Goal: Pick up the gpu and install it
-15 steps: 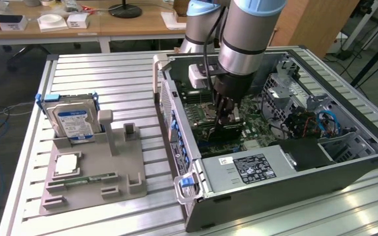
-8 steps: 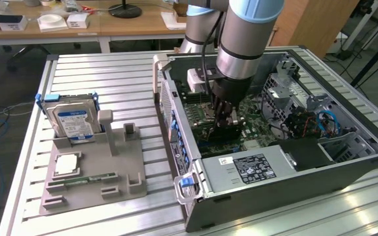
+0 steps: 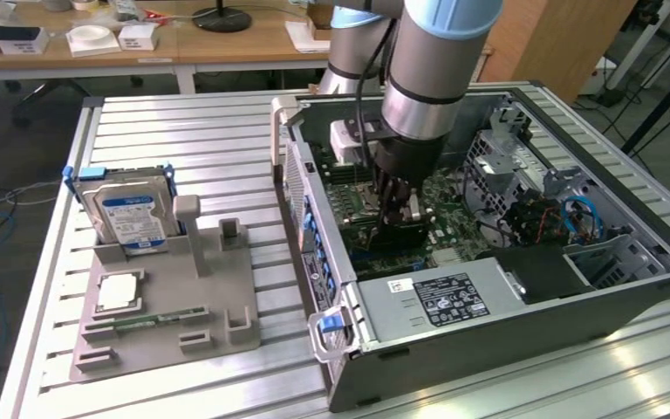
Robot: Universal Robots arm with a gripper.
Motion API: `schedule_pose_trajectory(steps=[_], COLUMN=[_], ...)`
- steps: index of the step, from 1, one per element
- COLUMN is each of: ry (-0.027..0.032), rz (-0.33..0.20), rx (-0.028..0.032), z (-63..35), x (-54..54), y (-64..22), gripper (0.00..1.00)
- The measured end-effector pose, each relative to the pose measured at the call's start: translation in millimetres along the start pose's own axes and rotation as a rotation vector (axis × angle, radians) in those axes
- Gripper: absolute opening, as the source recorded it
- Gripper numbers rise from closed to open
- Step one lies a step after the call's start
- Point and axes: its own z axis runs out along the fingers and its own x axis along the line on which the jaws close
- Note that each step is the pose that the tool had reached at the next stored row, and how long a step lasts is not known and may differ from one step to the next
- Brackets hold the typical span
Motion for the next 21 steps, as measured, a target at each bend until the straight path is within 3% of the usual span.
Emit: schedule_pose_trajectory(steps=[2, 5, 15, 21], ry=[0.0025, 0.0021, 0.0011, -0.0012], rz=[-0.001, -0.001, -0.001, -0.001], rx=[-0.0009, 0.0006, 0.0056, 0.0090], z=[-10.0, -22.5, -26.0, -29.8], x=[0.2, 0.2, 1.8, -1.5], y=[4.4, 18.0, 63.2, 67.2], gripper=[0.11, 0.11, 0.11, 0.11])
